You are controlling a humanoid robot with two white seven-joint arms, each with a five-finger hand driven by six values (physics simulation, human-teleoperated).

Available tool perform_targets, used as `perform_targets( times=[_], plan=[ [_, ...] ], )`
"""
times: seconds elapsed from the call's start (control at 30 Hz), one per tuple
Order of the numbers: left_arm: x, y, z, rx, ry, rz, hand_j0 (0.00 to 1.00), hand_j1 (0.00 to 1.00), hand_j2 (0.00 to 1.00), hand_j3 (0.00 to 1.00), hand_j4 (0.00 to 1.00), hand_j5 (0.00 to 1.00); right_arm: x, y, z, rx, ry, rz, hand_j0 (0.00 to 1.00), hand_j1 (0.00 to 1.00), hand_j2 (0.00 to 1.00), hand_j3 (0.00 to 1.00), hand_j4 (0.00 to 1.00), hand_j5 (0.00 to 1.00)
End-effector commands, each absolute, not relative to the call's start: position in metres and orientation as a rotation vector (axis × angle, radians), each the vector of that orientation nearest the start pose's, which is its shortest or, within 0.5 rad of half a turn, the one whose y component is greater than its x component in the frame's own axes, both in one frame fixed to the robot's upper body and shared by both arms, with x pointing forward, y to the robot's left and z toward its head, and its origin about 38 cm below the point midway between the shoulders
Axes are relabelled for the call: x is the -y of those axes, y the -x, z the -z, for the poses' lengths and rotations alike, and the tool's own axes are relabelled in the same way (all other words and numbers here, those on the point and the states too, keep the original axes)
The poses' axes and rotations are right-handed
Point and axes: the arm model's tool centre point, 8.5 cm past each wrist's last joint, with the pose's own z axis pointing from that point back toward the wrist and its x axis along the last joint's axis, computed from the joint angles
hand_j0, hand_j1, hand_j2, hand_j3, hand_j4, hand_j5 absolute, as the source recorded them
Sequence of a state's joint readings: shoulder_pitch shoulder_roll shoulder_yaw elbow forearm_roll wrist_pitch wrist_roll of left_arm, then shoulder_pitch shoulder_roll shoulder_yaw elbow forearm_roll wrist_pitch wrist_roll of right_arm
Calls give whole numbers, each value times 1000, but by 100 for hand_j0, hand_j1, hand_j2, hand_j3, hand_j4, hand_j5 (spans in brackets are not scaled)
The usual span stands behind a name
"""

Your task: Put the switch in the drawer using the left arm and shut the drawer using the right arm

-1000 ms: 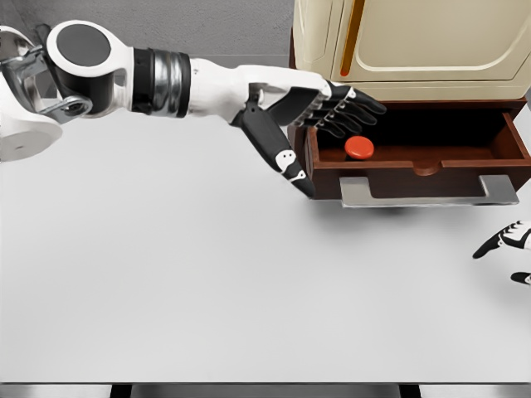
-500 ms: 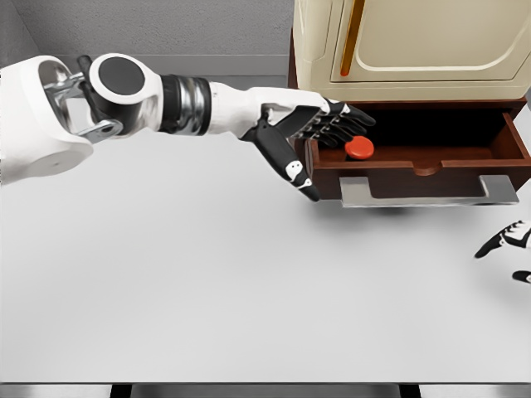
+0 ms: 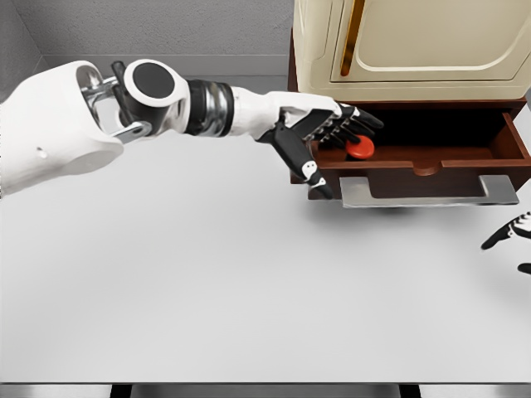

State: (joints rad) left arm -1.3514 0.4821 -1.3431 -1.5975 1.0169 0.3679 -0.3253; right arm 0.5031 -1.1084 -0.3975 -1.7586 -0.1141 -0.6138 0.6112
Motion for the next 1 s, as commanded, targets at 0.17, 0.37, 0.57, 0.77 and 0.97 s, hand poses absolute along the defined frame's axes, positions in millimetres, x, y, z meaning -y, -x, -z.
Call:
perform_targets(
  times=[0.17,0.37,0.57,0.77,0.97],
  plan=[
    [-23,-437,-307,1141,611,1389,100,100,100,100,100,100,452,-271,-251,1407,252,-1639,54,54,54,54,54,54],
    [-1,-454,-311,1142,610,1366,100,100,100,100,100,100,453,-271,-254,1417,258,-1632,53,53,53,53,53,53],
    [21,-447,-319,1134,660,1420,100,100,100,100,100,100,453,-271,-255,1417,260,-1633,56,56,56,56,56,56],
    [15,-439,-333,1079,752,1508,100,100,100,100,100,100,452,-271,-254,1413,254,-1635,57,57,57,57,57,57],
    [-1,-441,-351,1082,801,1528,100,100,100,100,100,100,452,-270,-251,1408,247,-1632,60,60,60,60,60,60]
  ],
)
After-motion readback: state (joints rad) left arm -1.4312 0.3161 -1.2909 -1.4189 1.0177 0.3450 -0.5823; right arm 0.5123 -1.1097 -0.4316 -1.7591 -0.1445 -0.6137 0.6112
